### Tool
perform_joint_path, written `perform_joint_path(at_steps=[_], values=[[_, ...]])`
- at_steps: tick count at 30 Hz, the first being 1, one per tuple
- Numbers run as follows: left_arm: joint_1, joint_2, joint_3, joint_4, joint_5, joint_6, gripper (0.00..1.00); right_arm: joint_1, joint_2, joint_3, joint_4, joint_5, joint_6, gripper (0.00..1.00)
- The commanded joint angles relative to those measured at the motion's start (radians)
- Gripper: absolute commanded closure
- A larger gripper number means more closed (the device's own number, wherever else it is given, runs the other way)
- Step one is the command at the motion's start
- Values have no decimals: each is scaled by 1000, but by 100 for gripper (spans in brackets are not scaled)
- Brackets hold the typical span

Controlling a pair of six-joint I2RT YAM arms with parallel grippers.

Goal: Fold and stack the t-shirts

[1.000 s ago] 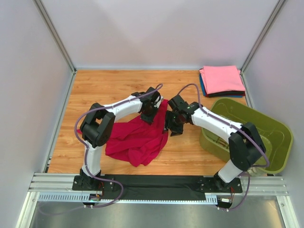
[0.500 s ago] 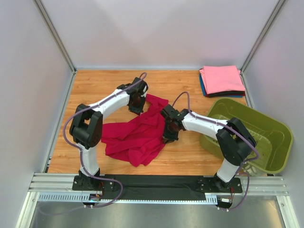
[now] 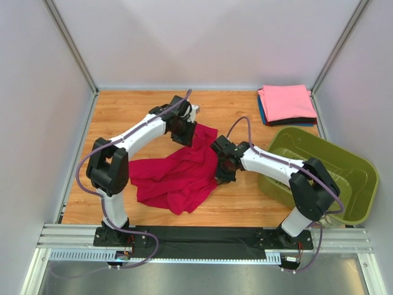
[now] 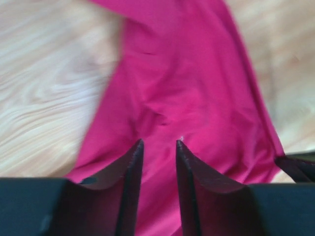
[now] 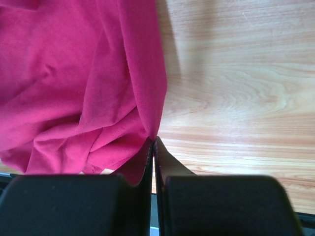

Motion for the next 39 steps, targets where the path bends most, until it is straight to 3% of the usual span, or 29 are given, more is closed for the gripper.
perform_joint_path(at_steps=[1, 5, 15, 17, 18, 19, 21, 23, 27, 30, 39], values=[[-87, 21, 36, 19, 65, 87, 59, 6, -44, -2, 9, 32, -14, 100], [-141, 95, 54, 22, 45, 100, 50, 6, -54, -7, 13, 38, -16, 100], [-169, 236, 102, 63, -105, 65, 48, 6, -87, -31, 27, 29, -39, 100], [-171, 270, 126, 35, -127, 49, 54, 3, -95, -33, 21, 33, -43, 100], [-171, 269, 125, 29, -142, 40, 75, 3, -100, -31, 15, 40, -54, 100], [-171, 261, 119, 19, -161, 28, 84, 3, -103, -28, 0, 44, -62, 100], [-171, 209, 111, -4, -260, 6, 97, -3, -107, 1, -31, 66, -85, 100], [-167, 129, 129, -90, -335, 16, 100, -21, -110, 65, -117, 93, -129, 100], [-105, -4, 249, -320, -466, -27, 100, -48, -121, 177, -274, 119, -226, 100], [34, -95, 257, -507, -432, -112, 100, -55, -100, 246, -332, 136, -290, 100], [325, -305, -119, -535, -397, -150, 100, -129, 80, 370, -392, 109, -437, 100]])
